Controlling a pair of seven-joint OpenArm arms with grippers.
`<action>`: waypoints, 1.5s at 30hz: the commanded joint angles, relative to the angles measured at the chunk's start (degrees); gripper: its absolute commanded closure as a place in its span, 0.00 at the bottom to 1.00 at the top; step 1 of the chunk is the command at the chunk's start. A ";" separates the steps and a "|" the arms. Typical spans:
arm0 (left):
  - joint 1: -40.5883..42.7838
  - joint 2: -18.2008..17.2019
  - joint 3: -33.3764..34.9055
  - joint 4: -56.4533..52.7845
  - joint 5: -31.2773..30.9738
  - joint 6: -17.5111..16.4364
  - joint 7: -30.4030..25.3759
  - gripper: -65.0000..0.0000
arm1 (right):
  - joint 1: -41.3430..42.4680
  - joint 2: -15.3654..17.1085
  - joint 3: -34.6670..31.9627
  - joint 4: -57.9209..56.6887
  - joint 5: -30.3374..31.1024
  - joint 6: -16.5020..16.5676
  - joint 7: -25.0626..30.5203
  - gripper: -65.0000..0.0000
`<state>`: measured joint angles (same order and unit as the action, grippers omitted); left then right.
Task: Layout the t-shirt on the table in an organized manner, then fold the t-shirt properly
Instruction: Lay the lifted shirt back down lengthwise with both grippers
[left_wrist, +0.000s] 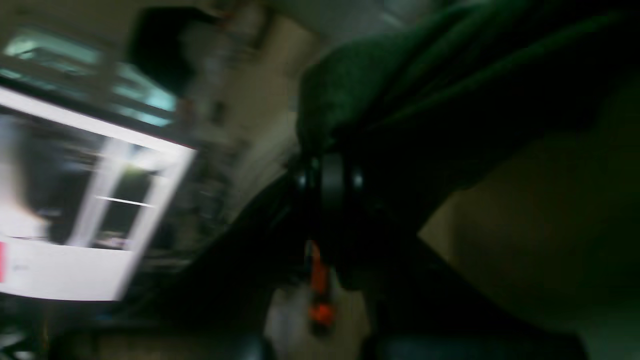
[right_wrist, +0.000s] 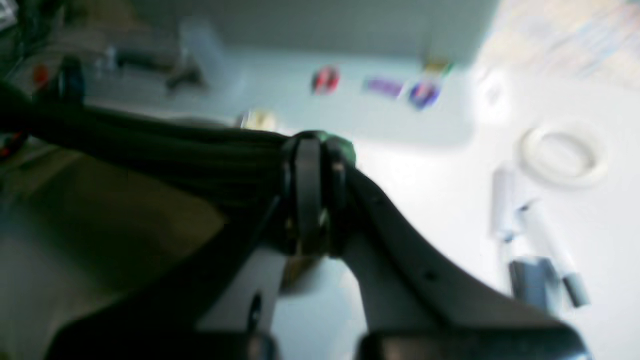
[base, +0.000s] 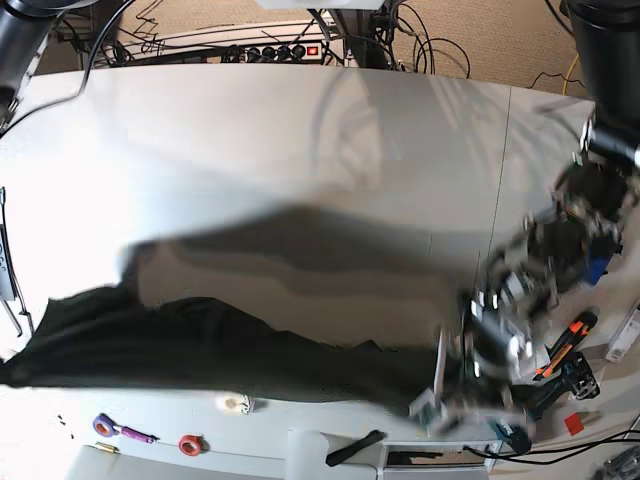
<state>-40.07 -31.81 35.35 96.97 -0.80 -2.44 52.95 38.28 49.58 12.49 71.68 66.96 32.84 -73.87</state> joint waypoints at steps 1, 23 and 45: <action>-0.17 -0.76 -0.79 1.97 2.14 0.85 -0.31 1.00 | -0.07 1.70 1.11 0.68 1.27 0.39 1.20 1.00; 31.91 -5.53 -1.95 36.28 21.97 7.39 7.08 1.00 | -29.03 7.58 34.12 0.74 18.04 5.27 -6.13 1.00; 29.55 -2.43 -11.13 30.05 6.91 2.23 -7.08 1.00 | -30.49 -2.47 26.12 0.74 0.87 5.29 8.31 1.00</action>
<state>-9.17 -33.95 24.73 125.99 4.84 -1.21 47.48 6.83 45.08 38.13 71.61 66.30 37.82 -67.02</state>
